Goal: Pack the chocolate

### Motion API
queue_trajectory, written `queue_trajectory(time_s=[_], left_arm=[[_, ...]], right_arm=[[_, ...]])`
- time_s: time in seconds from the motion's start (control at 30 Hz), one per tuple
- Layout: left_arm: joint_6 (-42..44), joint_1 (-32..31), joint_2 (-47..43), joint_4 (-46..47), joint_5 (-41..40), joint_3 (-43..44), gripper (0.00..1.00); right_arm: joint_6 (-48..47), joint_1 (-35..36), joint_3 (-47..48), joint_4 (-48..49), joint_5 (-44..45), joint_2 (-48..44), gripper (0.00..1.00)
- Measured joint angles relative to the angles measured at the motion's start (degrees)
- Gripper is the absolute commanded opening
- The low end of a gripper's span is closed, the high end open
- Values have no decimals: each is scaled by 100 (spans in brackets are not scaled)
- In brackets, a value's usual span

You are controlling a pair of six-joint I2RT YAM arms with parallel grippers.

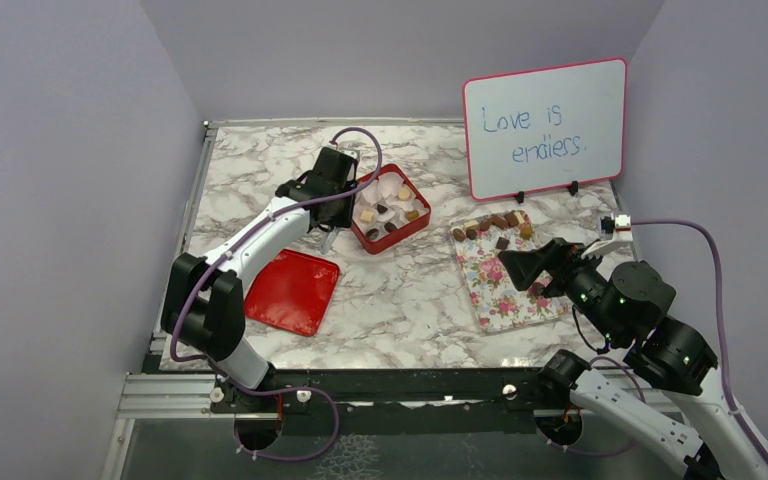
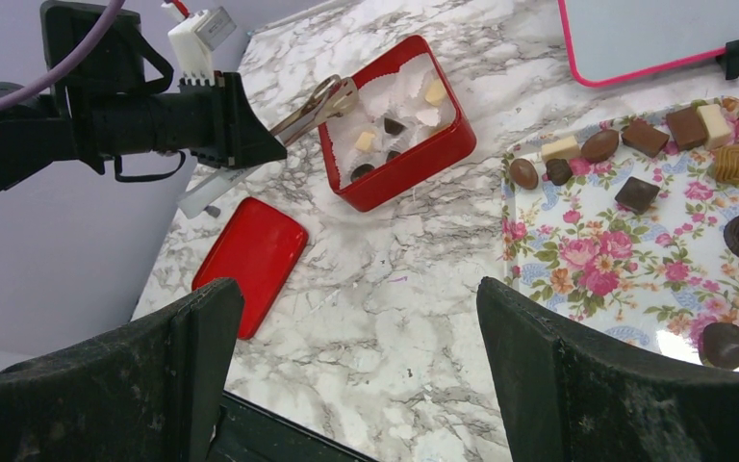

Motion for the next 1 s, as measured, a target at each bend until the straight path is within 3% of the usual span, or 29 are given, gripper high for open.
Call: queue_trajectory(time_s=[0.27, 0.73, 1.0], left_arm=[[74, 24, 59, -17, -114, 0, 43], [63, 26, 0, -17, -138, 0, 43], [-68, 37, -417, 20, 398, 90, 40]], right_arm=[[0, 0, 0, 2, -2, 0, 98], [-2, 0, 0, 2, -2, 0, 98], [0, 0, 0, 2, -2, 2, 97]])
